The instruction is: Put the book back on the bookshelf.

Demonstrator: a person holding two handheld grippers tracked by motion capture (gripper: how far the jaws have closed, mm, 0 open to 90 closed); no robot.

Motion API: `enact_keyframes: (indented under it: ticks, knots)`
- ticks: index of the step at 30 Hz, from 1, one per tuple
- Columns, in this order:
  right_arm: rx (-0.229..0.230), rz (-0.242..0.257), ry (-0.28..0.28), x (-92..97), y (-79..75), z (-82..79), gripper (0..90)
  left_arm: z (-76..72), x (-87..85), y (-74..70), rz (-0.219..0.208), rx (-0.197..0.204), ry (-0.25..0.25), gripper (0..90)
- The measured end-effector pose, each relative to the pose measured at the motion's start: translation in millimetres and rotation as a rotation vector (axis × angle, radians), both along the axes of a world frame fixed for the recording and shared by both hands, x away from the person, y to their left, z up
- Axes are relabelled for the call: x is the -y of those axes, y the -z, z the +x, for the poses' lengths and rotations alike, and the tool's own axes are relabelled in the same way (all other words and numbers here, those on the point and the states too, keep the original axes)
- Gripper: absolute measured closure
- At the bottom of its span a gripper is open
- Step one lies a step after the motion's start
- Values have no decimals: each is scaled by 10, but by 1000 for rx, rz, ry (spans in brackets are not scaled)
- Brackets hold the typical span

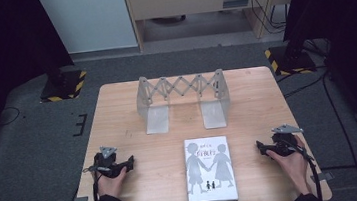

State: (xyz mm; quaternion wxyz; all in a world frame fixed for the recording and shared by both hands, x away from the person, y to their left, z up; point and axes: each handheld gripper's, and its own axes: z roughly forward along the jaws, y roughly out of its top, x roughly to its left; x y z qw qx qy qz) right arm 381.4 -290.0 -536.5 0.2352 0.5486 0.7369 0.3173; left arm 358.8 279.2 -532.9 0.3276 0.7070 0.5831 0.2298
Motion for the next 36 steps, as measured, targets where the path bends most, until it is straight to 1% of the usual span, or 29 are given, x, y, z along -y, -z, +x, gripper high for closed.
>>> enact_keyframes:
  ticks: [1,2,3,5,7,8,10,14,19,22,24,25,27,30,33,36]
  knots:
    - [2,-10,-8,-4,-12,-10,201,-15,3,-8,-11,6,4,193]
    - [10,-17,-11,-10,-24,-19,201,-30,10,-17,-10,16,6,193]
    - [17,-13,-15,-16,-36,-27,202,-42,18,-32,-6,24,12,193]
    - [30,0,-19,-25,-58,-41,205,-64,31,-64,-11,44,24,193]
    - [30,9,-27,-37,-70,-54,208,-85,48,-93,-17,60,35,193]
    - [27,22,-27,-47,-75,-65,212,-99,62,-106,-24,69,40,193]
    - [29,45,-37,-65,-89,-85,214,-114,83,-121,-29,69,60,190]
    - [41,50,-52,-91,-121,-101,218,-142,127,-151,-37,74,89,189]
    - [50,83,-70,-142,-154,-128,218,-173,165,-201,-65,99,105,196]
    - [57,88,-83,-184,-181,-146,219,-187,187,-222,-73,107,117,196]
    - [69,90,-92,-209,-202,-154,218,-194,204,-233,-77,111,122,196]
    - [65,97,-96,-224,-213,-162,218,-196,213,-234,-83,111,125,195]
    - [72,102,-103,-238,-220,-164,217,-200,230,-235,-89,112,131,195]
    - [71,107,-111,-258,-235,-171,222,-207,259,-245,-88,114,139,195]
    - [76,128,-120,-273,-253,-181,223,-212,282,-259,-90,120,147,195]
    - [76,133,-134,-301,-273,-205,223,-205,321,-281,-95,129,159,195]
